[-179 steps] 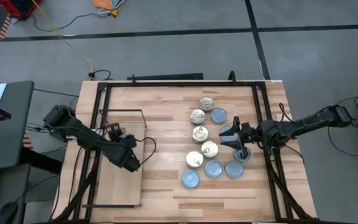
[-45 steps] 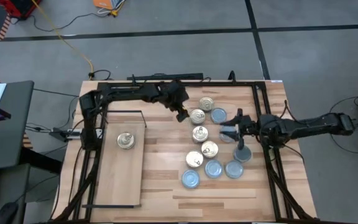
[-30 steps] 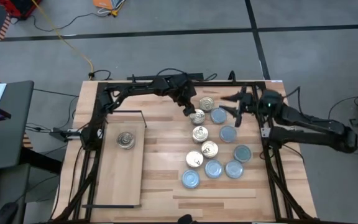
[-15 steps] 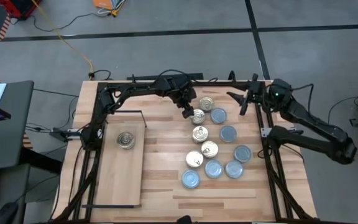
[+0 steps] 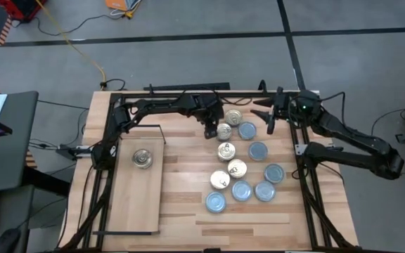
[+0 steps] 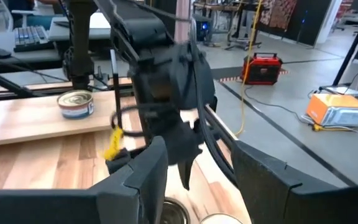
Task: Stack canned seafood by type on shelf
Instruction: Stack the blue and pink tuna can on the blue and pink tuna can on the shelf
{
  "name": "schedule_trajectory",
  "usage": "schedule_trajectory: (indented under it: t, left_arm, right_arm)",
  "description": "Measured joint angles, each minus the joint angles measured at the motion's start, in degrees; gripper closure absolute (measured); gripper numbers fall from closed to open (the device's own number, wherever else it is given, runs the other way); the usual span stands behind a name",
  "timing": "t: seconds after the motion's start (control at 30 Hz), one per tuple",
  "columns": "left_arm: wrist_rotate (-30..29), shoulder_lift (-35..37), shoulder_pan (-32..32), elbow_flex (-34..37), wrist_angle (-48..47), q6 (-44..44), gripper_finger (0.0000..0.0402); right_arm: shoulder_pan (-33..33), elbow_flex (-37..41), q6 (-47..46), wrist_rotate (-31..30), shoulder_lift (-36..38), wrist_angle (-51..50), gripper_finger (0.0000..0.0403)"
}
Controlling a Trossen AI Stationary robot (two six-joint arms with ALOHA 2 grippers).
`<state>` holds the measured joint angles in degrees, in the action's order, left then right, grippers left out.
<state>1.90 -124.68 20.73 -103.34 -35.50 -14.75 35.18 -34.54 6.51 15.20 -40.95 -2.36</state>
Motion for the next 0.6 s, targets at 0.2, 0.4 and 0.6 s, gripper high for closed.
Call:
schedule_trajectory:
  t: [0.2,0.4,0.6]
  left_arm:
    - [-3.27,0.71,-2.86,-1.65,-2.53,-5.79,0.0244]
    - [-10.79,0.79,-8.25,0.44,-3.71,-12.45,0.0269]
    - [-5.65,7.83,-7.82,6.09,1.71,-9.68,0.0299]
  right_arm:
    - [-0.02,0.0,-0.45,-0.02,0.62,-1.4,0.0198]
    - [-0.04,0.02,-0.42,0.0,2.24,-4.63,0.0198]
    - [0.07,0.02,-0.84,-0.02,-0.07,-9.56,0.0198]
